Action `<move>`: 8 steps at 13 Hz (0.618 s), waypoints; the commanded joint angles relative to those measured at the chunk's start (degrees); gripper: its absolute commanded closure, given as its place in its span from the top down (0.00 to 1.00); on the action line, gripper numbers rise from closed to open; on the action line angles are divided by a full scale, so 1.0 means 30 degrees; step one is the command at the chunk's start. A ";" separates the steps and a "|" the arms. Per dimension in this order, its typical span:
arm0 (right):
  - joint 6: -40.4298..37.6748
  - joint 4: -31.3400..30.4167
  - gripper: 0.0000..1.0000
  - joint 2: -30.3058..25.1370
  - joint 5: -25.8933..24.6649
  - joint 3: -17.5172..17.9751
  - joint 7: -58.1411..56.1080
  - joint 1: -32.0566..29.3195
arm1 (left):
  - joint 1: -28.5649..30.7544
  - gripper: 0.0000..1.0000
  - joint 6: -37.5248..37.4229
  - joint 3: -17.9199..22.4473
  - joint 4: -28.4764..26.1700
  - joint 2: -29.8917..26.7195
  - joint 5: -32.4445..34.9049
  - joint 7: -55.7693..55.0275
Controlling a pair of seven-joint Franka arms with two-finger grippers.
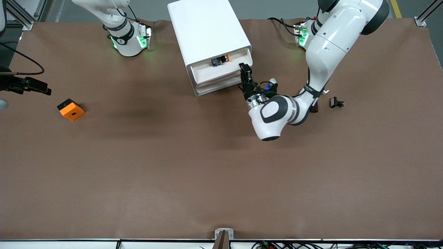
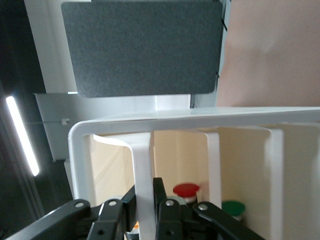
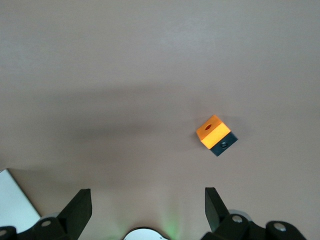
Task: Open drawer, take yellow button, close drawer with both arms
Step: 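Pull the drawer open with the left gripper while the right gripper rises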
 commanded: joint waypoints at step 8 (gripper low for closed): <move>-0.2220 0.1452 1.00 0.0164 0.1433 0.0321 1.4791 0.3879 | 0.2280 0.15 -0.0031 0.0753 0.1822 -0.0202 -0.0424 -0.0094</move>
